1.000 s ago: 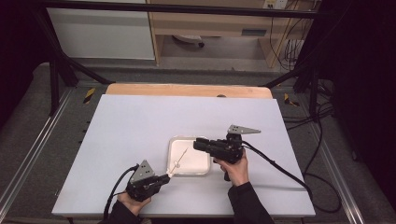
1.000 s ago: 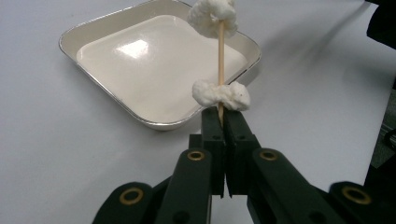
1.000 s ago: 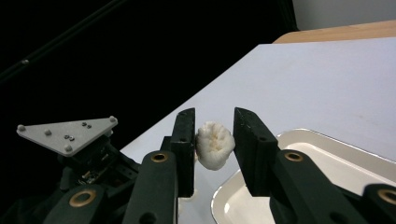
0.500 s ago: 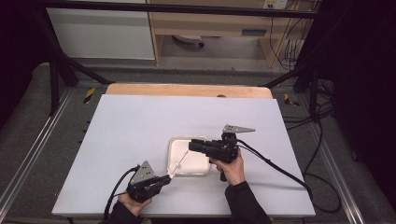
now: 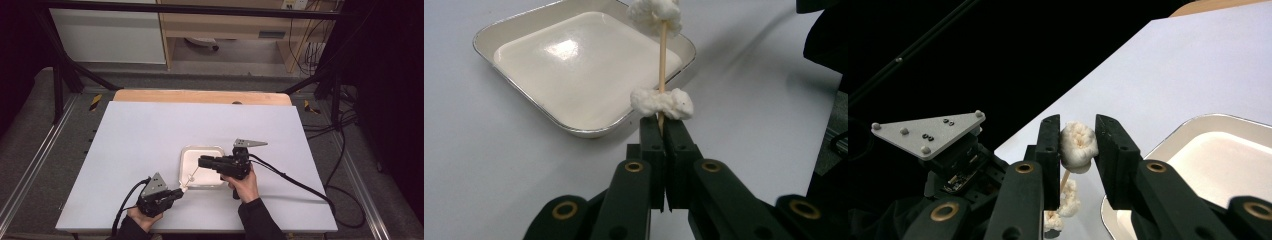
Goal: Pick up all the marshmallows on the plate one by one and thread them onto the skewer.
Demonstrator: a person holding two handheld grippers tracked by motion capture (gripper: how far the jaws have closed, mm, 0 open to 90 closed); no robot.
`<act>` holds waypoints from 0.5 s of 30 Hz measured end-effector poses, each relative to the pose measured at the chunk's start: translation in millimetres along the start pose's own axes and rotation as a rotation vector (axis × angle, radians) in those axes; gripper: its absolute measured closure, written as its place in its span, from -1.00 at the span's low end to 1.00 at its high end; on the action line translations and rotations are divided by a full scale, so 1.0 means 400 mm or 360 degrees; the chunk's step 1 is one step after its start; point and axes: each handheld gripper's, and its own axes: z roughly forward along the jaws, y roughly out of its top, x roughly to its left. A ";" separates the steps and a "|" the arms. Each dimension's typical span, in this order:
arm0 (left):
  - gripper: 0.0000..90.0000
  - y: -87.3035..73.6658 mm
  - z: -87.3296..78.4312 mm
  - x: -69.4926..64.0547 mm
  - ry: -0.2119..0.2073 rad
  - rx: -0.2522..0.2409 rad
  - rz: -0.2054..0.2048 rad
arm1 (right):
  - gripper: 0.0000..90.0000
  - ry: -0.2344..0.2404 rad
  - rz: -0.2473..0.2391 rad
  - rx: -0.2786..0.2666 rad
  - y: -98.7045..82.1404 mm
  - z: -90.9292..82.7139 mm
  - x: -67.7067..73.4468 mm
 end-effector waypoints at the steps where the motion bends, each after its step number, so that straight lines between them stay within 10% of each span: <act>1: 0.96 0.000 0.000 0.000 0.0000 0.0000 -0.0001 | 0.66 -0.0002 0.0005 0.0002 -0.002 0.001 0.001; 15: 0.97 -0.002 0.006 -0.001 0.0015 0.0036 -0.0021 | 0.71 -0.0028 -0.0070 0.0006 -0.040 0.020 0.006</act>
